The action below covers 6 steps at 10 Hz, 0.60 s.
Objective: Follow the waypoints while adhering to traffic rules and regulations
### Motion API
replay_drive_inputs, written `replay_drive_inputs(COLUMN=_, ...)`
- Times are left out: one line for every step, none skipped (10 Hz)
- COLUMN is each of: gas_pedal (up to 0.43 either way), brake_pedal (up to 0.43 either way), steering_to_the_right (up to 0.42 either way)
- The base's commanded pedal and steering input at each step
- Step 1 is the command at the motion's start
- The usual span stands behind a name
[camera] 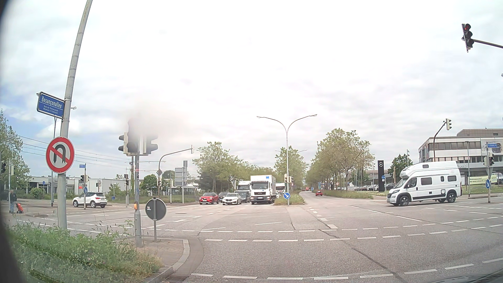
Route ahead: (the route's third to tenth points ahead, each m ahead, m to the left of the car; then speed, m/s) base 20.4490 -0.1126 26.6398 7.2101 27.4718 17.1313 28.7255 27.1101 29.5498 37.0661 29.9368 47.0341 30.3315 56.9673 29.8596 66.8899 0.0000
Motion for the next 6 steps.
replay_drive_inputs(gas_pedal=0.000, brake_pedal=0.280, steering_to_the_right=-0.006)
replay_drive_inputs(gas_pedal=0.000, brake_pedal=0.280, steering_to_the_right=-0.006)
replay_drive_inputs(gas_pedal=0.000, brake_pedal=0.280, steering_to_the_right=-0.006)
replay_drive_inputs(gas_pedal=0.000, brake_pedal=0.280, steering_to_the_right=-0.006)
replay_drive_inputs(gas_pedal=0.000, brake_pedal=0.280, steering_to_the_right=-0.006)
replay_drive_inputs(gas_pedal=0.000, brake_pedal=0.280, steering_to_the_right=-0.006)
